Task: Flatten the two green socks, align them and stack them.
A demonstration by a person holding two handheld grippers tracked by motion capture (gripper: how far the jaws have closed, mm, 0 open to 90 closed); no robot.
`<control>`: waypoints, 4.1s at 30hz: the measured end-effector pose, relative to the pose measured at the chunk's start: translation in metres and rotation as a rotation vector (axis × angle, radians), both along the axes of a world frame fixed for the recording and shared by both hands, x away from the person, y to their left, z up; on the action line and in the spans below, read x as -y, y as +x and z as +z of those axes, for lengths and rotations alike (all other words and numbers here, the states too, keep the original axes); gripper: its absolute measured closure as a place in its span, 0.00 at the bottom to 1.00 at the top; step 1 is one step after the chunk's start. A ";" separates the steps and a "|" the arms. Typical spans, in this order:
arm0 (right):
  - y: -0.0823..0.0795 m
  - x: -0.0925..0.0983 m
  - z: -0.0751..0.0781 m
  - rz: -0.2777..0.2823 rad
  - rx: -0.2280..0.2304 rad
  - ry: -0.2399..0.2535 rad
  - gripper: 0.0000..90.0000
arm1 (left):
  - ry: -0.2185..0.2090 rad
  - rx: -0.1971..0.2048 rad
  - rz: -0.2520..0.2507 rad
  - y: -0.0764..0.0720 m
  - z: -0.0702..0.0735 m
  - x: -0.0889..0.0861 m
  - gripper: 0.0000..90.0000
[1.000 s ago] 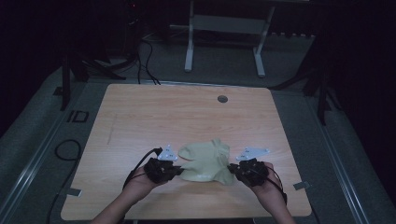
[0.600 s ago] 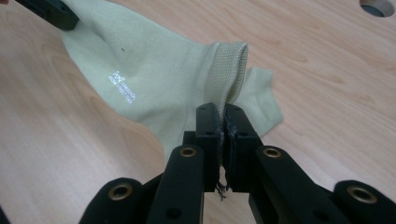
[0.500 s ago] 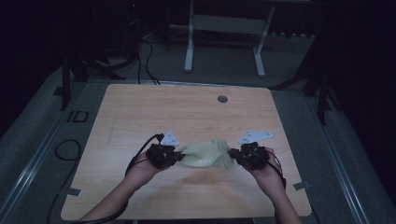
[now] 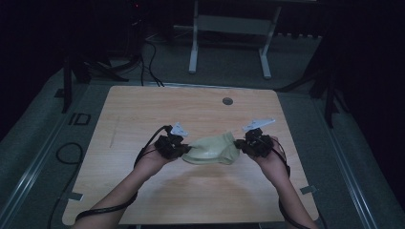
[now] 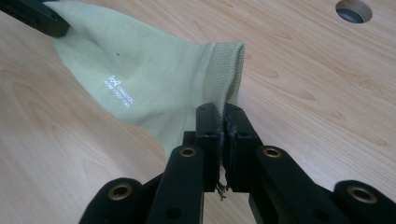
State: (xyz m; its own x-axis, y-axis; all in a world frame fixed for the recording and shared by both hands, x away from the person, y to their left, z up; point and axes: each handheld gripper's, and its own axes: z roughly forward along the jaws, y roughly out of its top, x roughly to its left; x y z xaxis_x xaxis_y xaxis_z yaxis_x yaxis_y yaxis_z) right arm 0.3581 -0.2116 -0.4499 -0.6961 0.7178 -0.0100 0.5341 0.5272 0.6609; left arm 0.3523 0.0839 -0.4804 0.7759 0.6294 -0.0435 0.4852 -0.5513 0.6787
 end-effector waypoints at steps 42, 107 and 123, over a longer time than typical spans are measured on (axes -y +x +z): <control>0.051 -0.001 -0.076 -0.058 -0.215 -0.031 0.95 | 0.076 -0.160 0.032 0.032 -0.059 -0.001 0.97; 0.046 -0.006 -0.083 -0.047 -0.156 -0.043 0.93 | 0.029 -0.083 0.054 0.033 -0.071 0.026 0.92; 0.053 -0.021 -0.093 -0.053 -0.147 -0.033 0.93 | 0.055 -0.051 0.094 0.037 -0.072 0.004 0.91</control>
State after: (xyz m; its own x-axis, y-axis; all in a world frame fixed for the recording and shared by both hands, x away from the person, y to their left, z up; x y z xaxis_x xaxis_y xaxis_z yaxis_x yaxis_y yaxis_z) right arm 0.4115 -0.1903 -0.5431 -0.6529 0.7547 0.0650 0.6515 0.5157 0.5564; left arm 0.3895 0.0794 -0.5521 0.7109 0.7019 -0.0444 0.5695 -0.5375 0.6219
